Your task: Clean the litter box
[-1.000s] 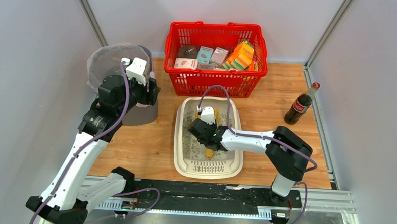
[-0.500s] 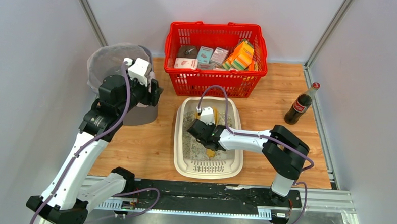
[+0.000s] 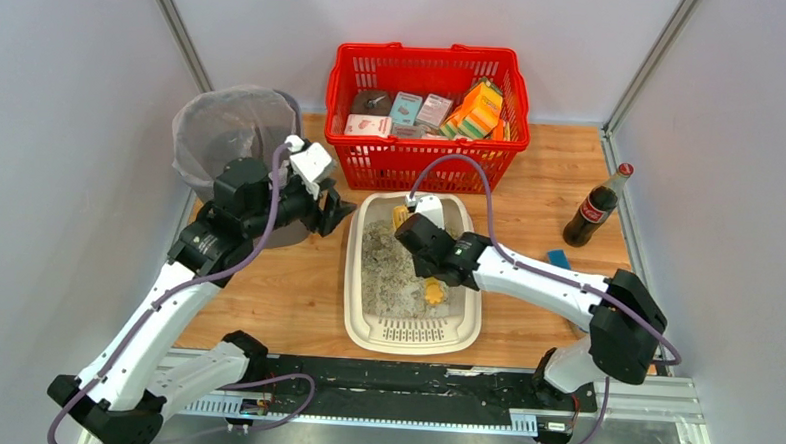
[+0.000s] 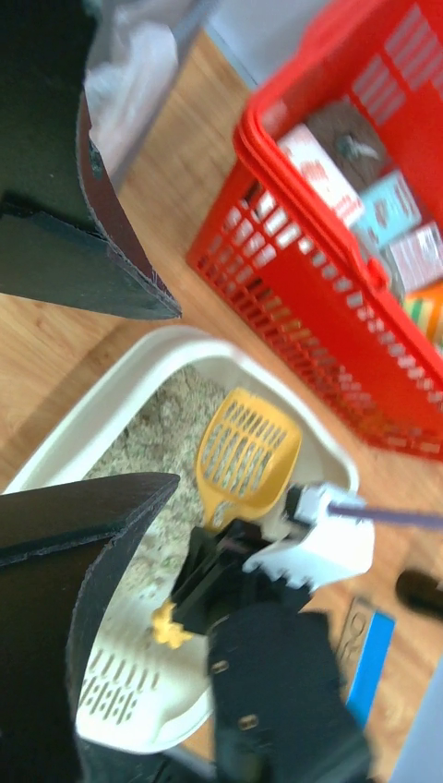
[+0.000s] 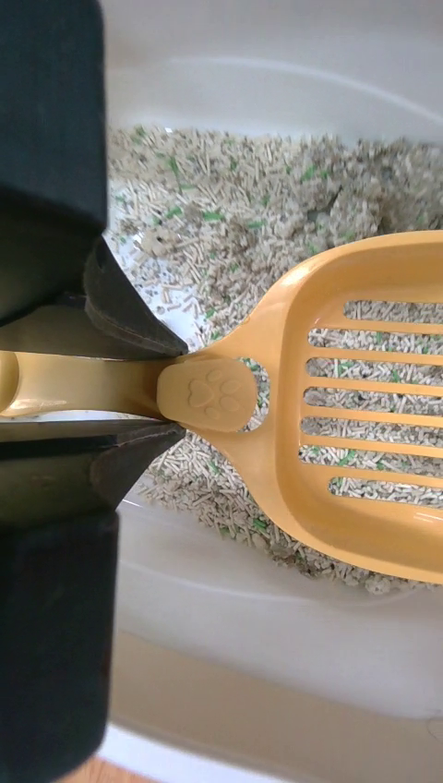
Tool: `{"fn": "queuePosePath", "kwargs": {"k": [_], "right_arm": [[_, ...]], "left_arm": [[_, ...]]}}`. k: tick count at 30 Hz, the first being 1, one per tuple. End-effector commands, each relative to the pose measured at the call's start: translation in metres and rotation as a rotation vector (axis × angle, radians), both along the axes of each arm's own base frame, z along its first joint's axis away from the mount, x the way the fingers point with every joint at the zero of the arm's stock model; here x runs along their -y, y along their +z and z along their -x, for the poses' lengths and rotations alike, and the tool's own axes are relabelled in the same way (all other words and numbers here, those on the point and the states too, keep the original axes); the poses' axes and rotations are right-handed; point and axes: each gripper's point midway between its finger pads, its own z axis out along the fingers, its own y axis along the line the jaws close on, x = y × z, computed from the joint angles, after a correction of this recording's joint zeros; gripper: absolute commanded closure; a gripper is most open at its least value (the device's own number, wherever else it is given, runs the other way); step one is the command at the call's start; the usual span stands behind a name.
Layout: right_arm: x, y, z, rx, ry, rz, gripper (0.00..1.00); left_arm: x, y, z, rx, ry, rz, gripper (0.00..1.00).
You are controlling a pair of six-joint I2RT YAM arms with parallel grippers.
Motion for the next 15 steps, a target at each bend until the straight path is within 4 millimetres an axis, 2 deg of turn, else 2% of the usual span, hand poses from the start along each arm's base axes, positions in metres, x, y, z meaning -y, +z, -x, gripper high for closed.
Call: {"fn": "queuePosePath", "kwargs": {"k": [1, 2, 3, 9, 15], "right_arm": [[-0.007, 0.029, 0.008, -0.053, 0.082, -0.087, 1.0], [-0.007, 0.033, 0.011, -0.061, 0.092, -0.094, 1.0], [-0.001, 0.033, 0.015, -0.081, 0.1, -0.071, 1.0], [0.015, 0.057, 0.036, -0.122, 0.162, -0.06, 1.0], [0.019, 0.061, 0.058, -0.172, 0.222, -0.11, 1.0]], "left_arm": [[0.024, 0.008, 0.022, 0.125, -0.197, -0.016, 0.31], [0.026, -0.001, 0.023, 0.125, -0.213, -0.029, 0.3], [0.03, 0.0, 0.026, 0.142, -0.227, -0.027, 0.29], [0.049, -0.027, 0.028, 0.091, -0.301, -0.078, 0.27], [0.078, -0.063, 0.041, 0.011, -0.411, -0.169, 0.26]]}}
